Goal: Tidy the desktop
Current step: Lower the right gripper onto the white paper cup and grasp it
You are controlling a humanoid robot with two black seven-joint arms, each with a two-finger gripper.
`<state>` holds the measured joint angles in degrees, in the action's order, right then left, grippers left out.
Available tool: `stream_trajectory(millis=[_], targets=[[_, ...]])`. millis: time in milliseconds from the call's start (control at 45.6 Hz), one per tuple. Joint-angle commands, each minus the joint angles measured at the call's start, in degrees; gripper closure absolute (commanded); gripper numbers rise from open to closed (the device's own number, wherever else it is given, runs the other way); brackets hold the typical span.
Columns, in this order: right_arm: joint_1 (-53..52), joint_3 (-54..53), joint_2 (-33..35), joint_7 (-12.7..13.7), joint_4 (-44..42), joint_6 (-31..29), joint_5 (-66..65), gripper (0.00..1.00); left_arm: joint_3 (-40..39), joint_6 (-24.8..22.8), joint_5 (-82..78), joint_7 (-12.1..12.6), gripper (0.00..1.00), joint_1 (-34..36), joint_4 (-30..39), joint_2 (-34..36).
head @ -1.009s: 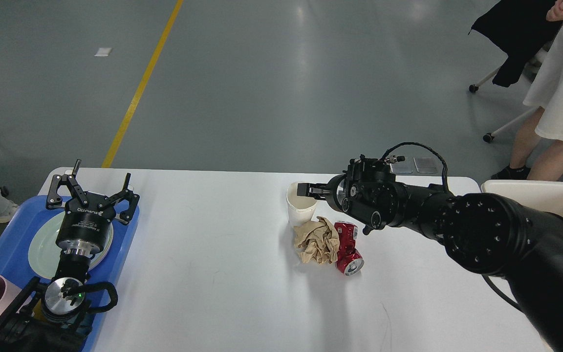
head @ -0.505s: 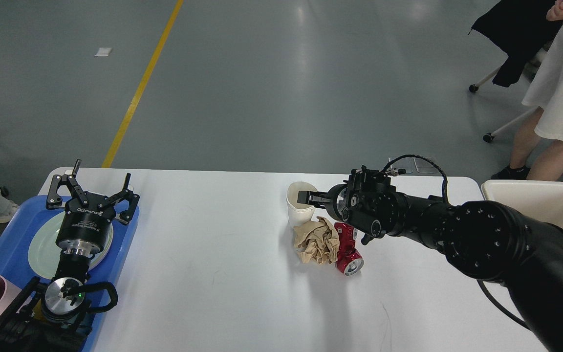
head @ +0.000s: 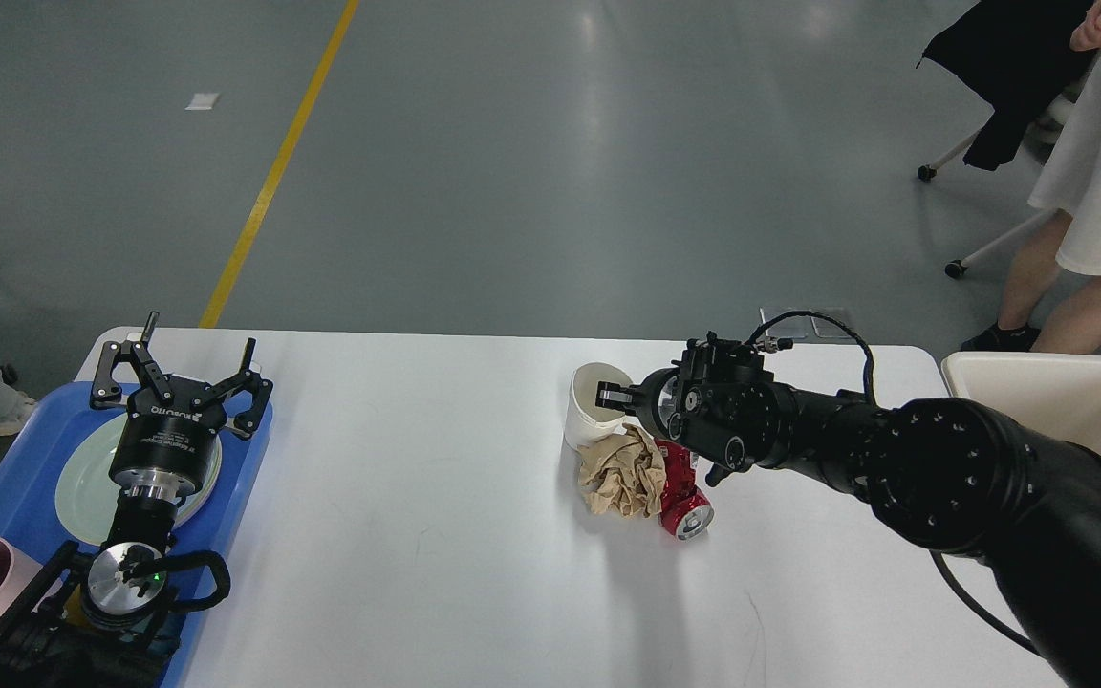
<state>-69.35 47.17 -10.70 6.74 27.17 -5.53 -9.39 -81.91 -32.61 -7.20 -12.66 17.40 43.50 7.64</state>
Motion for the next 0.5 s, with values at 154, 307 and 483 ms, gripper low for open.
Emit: stream_trajectory(millis=[154,307,483], targets=[[-0.25,-0.32,-0.02,0.29,0.34,-0.19,0.33,1.00,0.00,0.00,0.00,0.00,0.03,0.00,0.00,0.00],[-0.78,-2.43,-0.02,1.35,1.13,-1.15,0.60,1.00,0.00,0.00,-0.01,0.00,0.03,0.00,0.00,0.00],[-1.05,-2.70,-0.02,1.53,1.13,-0.98,0.69,1.00,0.00,0.00,-0.01,0.00,0.03,0.00,0.00,0.00]])
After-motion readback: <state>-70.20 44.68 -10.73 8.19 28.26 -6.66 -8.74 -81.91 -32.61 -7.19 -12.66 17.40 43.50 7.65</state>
